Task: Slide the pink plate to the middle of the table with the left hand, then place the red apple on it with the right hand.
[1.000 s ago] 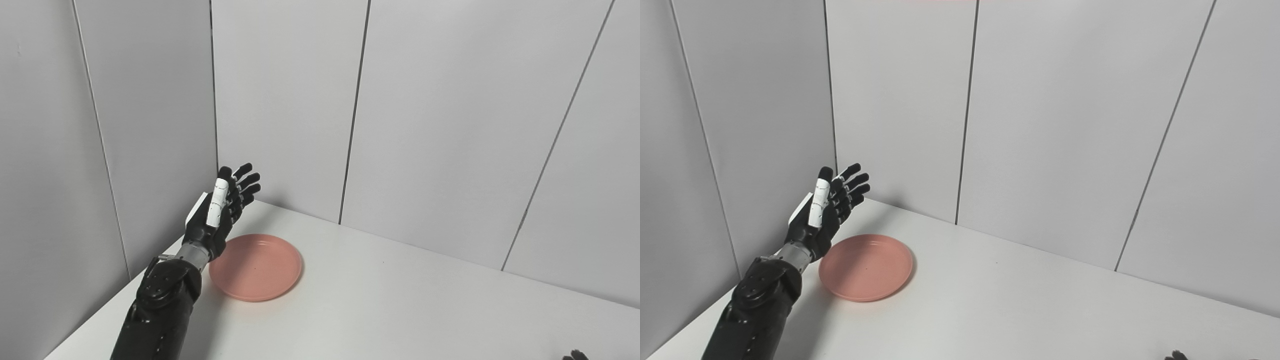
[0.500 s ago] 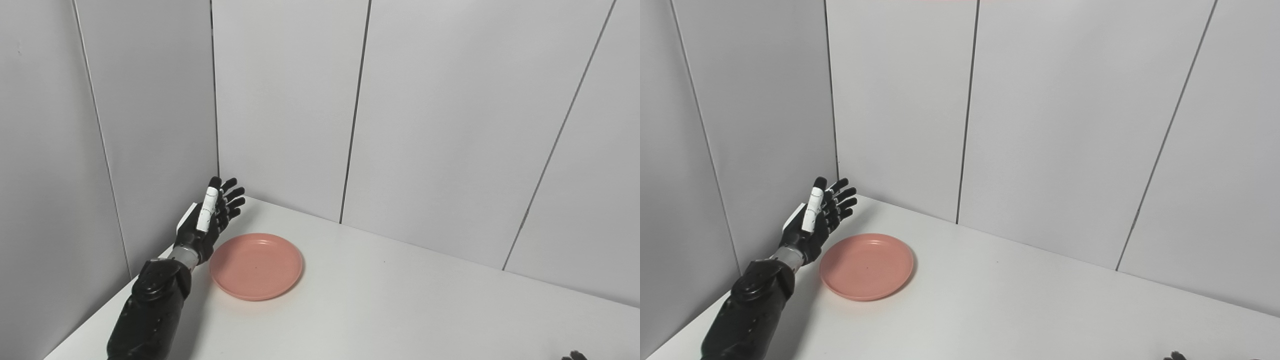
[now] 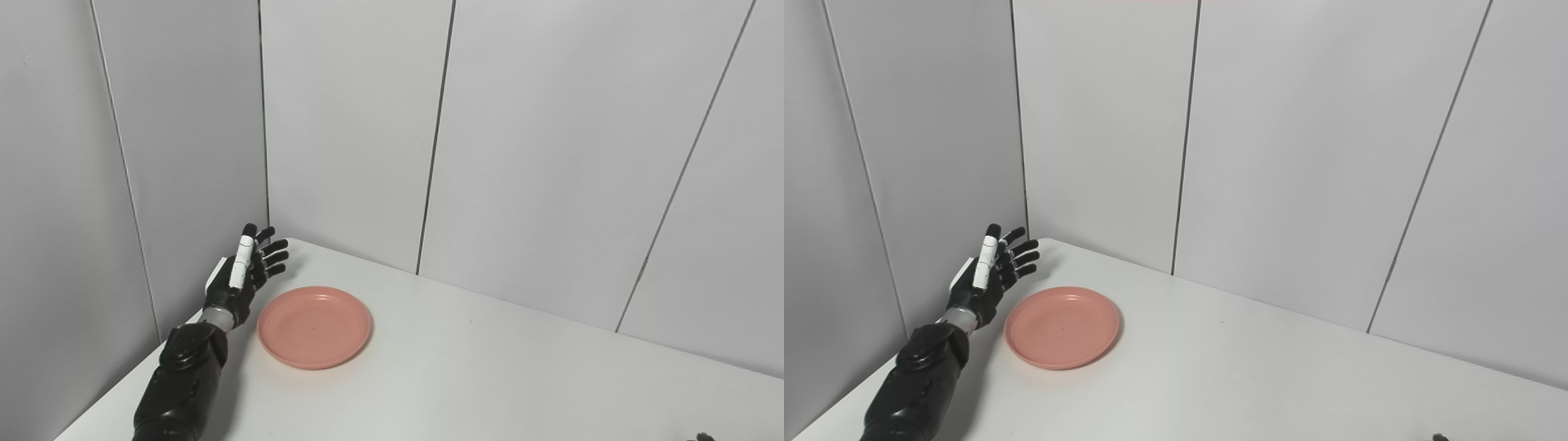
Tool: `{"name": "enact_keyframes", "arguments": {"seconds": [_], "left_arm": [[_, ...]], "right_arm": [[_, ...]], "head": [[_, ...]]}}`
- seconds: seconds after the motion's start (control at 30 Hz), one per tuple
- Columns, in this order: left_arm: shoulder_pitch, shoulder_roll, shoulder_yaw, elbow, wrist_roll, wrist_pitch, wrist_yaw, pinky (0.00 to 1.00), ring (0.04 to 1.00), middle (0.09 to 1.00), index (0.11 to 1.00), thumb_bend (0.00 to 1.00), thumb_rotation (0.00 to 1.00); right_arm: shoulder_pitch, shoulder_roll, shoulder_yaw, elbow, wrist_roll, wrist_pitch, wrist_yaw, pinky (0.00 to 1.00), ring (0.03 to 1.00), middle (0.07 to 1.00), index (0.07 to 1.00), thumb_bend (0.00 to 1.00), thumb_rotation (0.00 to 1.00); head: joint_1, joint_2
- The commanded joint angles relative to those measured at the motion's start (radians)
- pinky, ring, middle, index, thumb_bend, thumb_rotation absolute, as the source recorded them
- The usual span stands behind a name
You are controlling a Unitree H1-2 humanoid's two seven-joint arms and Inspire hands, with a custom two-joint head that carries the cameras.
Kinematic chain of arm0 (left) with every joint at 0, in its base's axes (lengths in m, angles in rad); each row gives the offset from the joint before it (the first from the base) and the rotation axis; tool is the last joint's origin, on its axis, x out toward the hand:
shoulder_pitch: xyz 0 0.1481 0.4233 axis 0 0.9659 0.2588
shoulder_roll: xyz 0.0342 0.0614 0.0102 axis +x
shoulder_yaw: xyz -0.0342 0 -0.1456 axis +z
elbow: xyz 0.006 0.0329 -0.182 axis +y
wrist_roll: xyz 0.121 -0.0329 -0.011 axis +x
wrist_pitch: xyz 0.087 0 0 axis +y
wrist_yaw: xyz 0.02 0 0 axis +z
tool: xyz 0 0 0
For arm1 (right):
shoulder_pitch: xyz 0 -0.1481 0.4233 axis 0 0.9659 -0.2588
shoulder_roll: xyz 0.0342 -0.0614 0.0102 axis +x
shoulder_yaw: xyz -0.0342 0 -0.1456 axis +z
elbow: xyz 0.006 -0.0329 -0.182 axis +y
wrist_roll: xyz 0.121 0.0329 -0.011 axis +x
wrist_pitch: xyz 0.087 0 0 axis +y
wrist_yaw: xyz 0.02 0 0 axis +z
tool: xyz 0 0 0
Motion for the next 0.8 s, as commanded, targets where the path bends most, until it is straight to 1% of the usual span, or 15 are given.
{"name": "enact_keyframes", "arguments": {"seconds": [0.0,0.1,0.2,0.3,0.37,0.47,0.5,0.67,0.77], "left_arm": [[-0.07,0.048,0.01,0.012,-0.008,-0.066,-0.004,0.78,0.805,0.807,0.861,0.95,0.91],[-0.084,0.06,0.013,0.072,-0.004,-0.09,0.001,0.76,0.787,0.8,0.85,0.95,0.9],[-0.094,0.068,0.017,0.121,-0.011,-0.106,-0.008,0.76,0.79,0.798,0.856,0.95,0.9],[-0.1,0.068,0.024,0.169,-0.017,-0.125,-0.01,0.77,0.78,0.79,0.86,0.94,0.89],[-0.1,0.068,0.018,0.185,-0.012,-0.133,-0.009,0.77,0.772,0.804,0.854,0.93,0.9],[-0.106,0.068,0.015,0.237,-0.015,-0.164,-0.021,0.75,0.754,0.789,0.838,0.92,0.88],[-0.108,0.068,0.014,0.25,-0.016,-0.17,-0.024,0.75,0.751,0.788,0.832,0.93,0.87],[-0.109,0.062,-0.012,0.292,0.0,-0.199,-0.031,0.76,0.774,0.792,0.833,0.93,0.89],[-0.103,0.051,-0.024,0.288,-0.001,-0.196,-0.023,0.75,0.771,0.794,0.829,0.92,0.9]], "right_arm": [[0.049,0.017,0.01,0.038,0.003,0.015,-0.002,0.98,0.964,0.98,0.987,0.88,1.0],[0.05,0.019,0.01,0.033,0.002,0.019,-0.004,0.98,0.964,0.978,0.988,0.88,1.0],[0.05,0.019,0.011,0.031,0.001,0.019,-0.005,0.98,0.963,0.978,0.99,0.87,1.0],[0.051,0.018,0.01,0.03,0.007,0.021,0.0,0.99,0.971,0.985,0.998,0.87,1.0],[0.053,0.017,0.01,0.027,0.008,0.022,0.0,0.99,0.97,0.984,0.998,0.86,1.0],[0.053,0.017,0.011,0.025,0.007,0.023,-0.001,0.99,0.966,0.98,0.991,0.86,1.0],[0.053,0.017,0.011,0.025,0.006,0.023,-0.001,0.98,0.965,0.98,0.991,0.86,1.0],[0.054,0.02,0.011,0.02,0.008,0.027,-0.004,0.98,0.958,0.975,0.986,0.86,1.0],[0.055,0.021,0.012,0.017,0.008,0.029,-0.004,0.97,0.955,0.971,0.983,0.87,1.0]], "head": [[0.001,0.0],[0.001,0.001],[0.0,0.002],[-0.001,0.004],[-0.002,0.007],[-0.004,0.01],[-0.004,0.01],[-0.006,0.014],[-0.01,0.016]]}}
